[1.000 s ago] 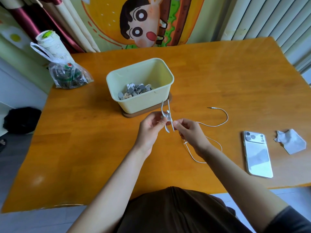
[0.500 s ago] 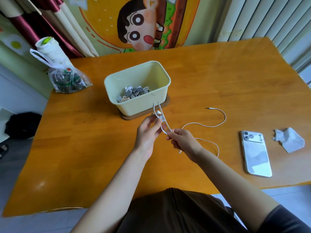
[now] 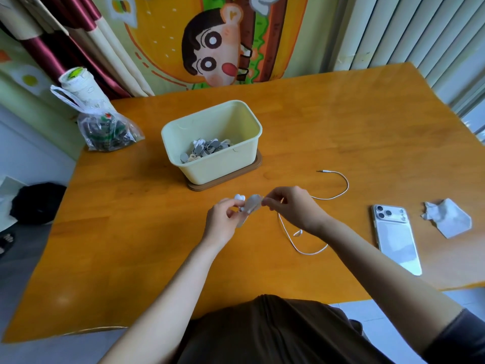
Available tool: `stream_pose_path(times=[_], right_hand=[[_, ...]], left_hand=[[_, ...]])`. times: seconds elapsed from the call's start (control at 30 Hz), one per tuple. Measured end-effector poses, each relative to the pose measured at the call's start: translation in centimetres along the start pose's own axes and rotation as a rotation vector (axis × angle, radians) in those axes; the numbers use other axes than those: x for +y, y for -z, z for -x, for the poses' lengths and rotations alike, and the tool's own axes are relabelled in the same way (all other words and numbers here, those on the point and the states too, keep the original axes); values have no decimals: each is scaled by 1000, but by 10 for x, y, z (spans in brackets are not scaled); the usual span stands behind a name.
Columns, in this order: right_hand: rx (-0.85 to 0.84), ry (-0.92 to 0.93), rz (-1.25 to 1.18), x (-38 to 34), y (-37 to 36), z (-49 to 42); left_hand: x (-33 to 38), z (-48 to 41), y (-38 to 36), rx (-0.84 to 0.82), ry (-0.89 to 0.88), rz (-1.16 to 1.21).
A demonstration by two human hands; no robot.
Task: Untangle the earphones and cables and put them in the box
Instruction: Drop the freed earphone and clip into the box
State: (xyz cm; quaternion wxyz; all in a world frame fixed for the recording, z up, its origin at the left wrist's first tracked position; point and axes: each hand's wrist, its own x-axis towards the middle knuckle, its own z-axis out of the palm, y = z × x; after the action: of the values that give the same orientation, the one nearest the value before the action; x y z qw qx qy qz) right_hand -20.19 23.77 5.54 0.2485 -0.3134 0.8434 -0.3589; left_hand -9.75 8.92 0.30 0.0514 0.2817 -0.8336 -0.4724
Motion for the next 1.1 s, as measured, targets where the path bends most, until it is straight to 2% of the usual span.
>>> stream_pose_path(times=[0.1,0.33,0.47,0.57,0.7,0.8,0.93,1.03,1.1], right_hand=[[73,22,39,1,12,-5],[164,56,35,2,21,-9],[198,36,-2,3,19,-13],[215,29,-13,8,12,-15],[190,-12,-118,16,-2,-10],[109,-52,-310,15,-16,0],[25,-58,-410,8,-32,10],[16,-27,-377,3,-36,17],[25,0,-328,-1,-37,20]], left_hand=[[5,4,-4,-78,-29,69],[15,9,5,-122,-16,232],[25,14,9,-249,-35,265],[35,18,11,-289,-60,385],[45,15,15,-209,-44,577],[50,14,15,-195,-22,740],[56,14,12,-140,36,994],[53,12,11,-45,105,1035],[47,10,9,59,167,959]])
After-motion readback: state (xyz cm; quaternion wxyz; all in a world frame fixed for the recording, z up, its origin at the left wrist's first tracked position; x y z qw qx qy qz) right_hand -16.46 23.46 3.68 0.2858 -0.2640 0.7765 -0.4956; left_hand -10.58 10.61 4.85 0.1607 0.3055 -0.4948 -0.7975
